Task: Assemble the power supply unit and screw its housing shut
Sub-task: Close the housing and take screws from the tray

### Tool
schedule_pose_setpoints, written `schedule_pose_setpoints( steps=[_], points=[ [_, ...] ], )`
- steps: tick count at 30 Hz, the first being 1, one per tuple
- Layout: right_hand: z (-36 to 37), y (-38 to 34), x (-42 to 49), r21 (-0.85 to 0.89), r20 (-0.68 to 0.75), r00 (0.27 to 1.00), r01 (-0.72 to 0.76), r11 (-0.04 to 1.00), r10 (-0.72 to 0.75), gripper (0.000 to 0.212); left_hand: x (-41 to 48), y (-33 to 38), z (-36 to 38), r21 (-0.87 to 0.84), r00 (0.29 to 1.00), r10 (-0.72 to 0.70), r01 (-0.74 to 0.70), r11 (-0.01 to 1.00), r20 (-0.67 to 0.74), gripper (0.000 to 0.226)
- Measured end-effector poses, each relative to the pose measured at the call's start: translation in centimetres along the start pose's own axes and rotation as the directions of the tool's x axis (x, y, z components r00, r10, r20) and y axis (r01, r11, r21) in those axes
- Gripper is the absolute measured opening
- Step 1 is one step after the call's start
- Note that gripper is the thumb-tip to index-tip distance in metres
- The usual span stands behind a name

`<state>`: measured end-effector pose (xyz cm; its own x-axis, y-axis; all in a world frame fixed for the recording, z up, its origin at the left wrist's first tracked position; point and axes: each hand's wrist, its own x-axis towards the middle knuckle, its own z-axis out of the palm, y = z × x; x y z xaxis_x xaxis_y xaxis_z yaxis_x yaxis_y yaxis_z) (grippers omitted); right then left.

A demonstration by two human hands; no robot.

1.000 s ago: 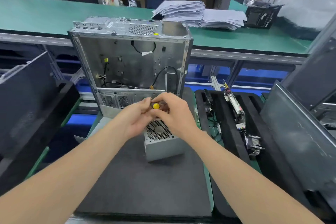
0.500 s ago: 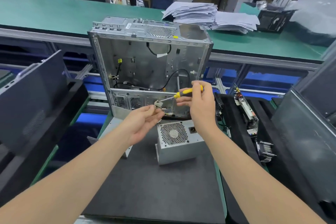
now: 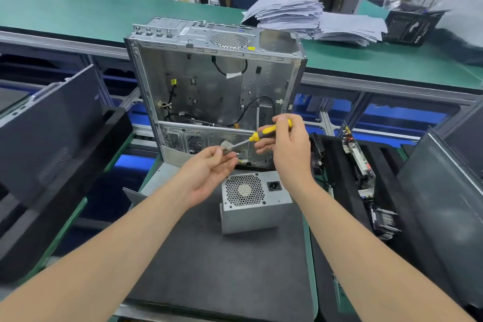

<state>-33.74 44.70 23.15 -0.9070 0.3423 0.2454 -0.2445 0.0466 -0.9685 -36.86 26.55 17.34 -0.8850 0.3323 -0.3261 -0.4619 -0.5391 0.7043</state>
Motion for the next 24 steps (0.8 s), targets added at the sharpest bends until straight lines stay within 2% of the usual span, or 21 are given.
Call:
schedule_pose_setpoints(
  steps=[11, 16, 19, 22, 24],
  points=[
    [-0.5, 0.6, -0.2, 0.005, 0.010, 1.000, -0.013, 1.000, 0.013, 0.019, -0.7, -0.6, 0.3, 0.124, 0.994, 0.102, -0.096, 0.988, -0.038, 0.011],
    [-0.4, 0.4, -0.2, 0.048, 0.021, 0.998, -0.054, 0.997, 0.053, 0.031, -0.6, -1.3, 0.2, 0.301, 0.973, 0.230, -0.208, 0.931, -0.037, 0.011],
    [-0.4, -0.2, 0.0, 0.088, 0.053, 0.996, -0.081, 0.993, 0.077, 0.033, -0.5, -1.6, -0.4, 0.510, 0.946, 0.324, -0.281, 0.813, 0.005, 0.012],
    [-0.5, -0.7, 0.3, 0.054, 0.114, 0.992, -0.054, 0.997, 0.048, 0.020, -0.5, -1.4, -1.2, 0.753, 0.916, 0.387, -0.326, 0.571, 0.103, 0.013],
    [-0.4, -1.2, 0.3, 0.012, 0.163, 0.986, -0.033, 0.999, 0.031, 0.015, -0.6, -1.3, -1.6, 0.844, 0.906, 0.397, -0.325, 0.427, 0.147, 0.012]
  ],
)
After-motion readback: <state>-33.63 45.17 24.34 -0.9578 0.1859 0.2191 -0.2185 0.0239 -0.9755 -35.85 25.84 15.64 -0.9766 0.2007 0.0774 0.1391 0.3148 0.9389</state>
